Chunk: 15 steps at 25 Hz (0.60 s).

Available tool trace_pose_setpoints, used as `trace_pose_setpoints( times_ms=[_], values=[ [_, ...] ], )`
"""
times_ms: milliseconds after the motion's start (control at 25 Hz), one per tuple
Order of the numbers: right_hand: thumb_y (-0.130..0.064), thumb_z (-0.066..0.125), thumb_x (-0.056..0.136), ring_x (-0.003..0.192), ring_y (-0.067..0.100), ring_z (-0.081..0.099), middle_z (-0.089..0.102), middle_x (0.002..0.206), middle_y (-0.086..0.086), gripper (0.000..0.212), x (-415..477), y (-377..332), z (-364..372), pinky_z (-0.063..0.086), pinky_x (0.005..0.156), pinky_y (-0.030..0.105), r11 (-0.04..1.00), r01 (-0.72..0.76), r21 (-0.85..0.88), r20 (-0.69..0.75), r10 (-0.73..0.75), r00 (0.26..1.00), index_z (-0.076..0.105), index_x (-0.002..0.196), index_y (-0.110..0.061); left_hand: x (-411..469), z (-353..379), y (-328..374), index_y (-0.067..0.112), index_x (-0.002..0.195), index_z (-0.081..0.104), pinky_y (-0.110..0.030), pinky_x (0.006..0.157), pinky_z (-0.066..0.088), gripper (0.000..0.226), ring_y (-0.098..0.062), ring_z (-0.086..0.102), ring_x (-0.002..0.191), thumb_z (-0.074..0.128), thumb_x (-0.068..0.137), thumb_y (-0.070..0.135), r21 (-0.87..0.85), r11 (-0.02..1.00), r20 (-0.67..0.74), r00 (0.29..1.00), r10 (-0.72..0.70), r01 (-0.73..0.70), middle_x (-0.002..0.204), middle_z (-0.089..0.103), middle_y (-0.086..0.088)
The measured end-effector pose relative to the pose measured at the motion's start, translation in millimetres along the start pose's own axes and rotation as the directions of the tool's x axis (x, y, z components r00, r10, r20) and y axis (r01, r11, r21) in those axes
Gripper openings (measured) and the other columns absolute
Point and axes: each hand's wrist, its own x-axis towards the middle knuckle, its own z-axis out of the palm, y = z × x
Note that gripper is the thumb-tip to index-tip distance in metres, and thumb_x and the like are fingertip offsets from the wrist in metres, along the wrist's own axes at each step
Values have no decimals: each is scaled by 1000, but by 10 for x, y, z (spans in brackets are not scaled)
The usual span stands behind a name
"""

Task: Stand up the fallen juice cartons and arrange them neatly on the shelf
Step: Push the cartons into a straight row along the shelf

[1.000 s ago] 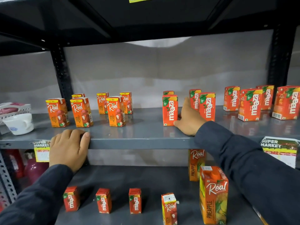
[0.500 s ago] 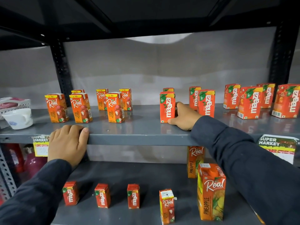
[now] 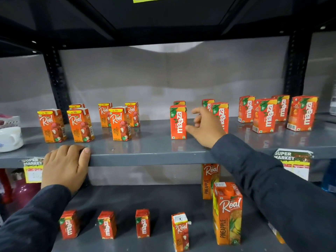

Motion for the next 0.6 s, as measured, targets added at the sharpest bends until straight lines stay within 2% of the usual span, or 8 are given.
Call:
trace_pose_setpoints(
  times_ms=[80,120,160,200,280,360,440,600],
  values=[
    [-17,71,77,101,19,54,53,112,5,48,-17,184,-212,48,92,36,996,86,-32,-362,-91,928,50,121,-15,-1,11,7,7,97,66,-54,80,39,59,-45,57,84,24,96,47,-4,1000,-9,1000,6,-6,86,63,-20],
    [-18,73,75,112,23,52,51,123,8,58,21,307,-339,45,97,37,998,53,-46,-419,-68,906,46,127,-14,0,15,13,7,96,66,-54,79,39,59,-45,57,83,23,96,48,1,1000,-5,1000,-1,1,86,63,-20],
    [-21,76,74,124,27,46,45,136,11,76,59,415,-470,40,104,39,998,-34,-45,-363,16,932,35,138,-14,2,23,16,8,96,66,-54,79,39,58,-46,57,83,24,96,48,9,1000,-2,1000,-4,4,86,63,-20],
    [-24,79,73,133,28,39,38,146,10,94,103,522,-559,36,108,42,988,-146,-48,-219,132,967,20,146,-17,3,25,12,8,96,66,-54,78,40,57,-47,58,84,24,95,48,13,1000,-2,1000,-10,10,87,64,-21],
    [-30,79,72,135,28,40,38,149,7,108,169,652,-635,36,109,43,957,-260,-128,55,269,962,5,150,-20,7,37,-8,10,96,65,-55,76,40,56,-47,58,83,24,96,48,24,1000,-11,1000,-5,5,87,64,-21],
    [-30,77,74,123,25,52,52,139,6,92,223,715,-597,42,102,40,961,-207,-181,167,238,957,21,146,-16,20,52,-44,11,97,65,-55,74,40,58,-46,57,83,21,96,50,23,1000,0,1000,12,-12,86,63,-19],
    [-30,76,75,117,24,57,58,132,5,72,260,740,-566,45,98,38,968,-161,-192,170,194,966,39,135,-16,29,90,-96,12,98,64,-56,75,40,60,-46,57,84,19,97,52,43,998,5,999,35,-35,86,62,-19],
    [-31,74,78,116,25,58,60,130,4,62,258,746,-570,45,94,35,973,-149,-176,214,185,959,45,131,-17,43,94,-125,18,102,63,-56,76,41,57,-43,57,87,18,98,52,48,999,64,998,3,-6,91,64,-15]
  ],
)
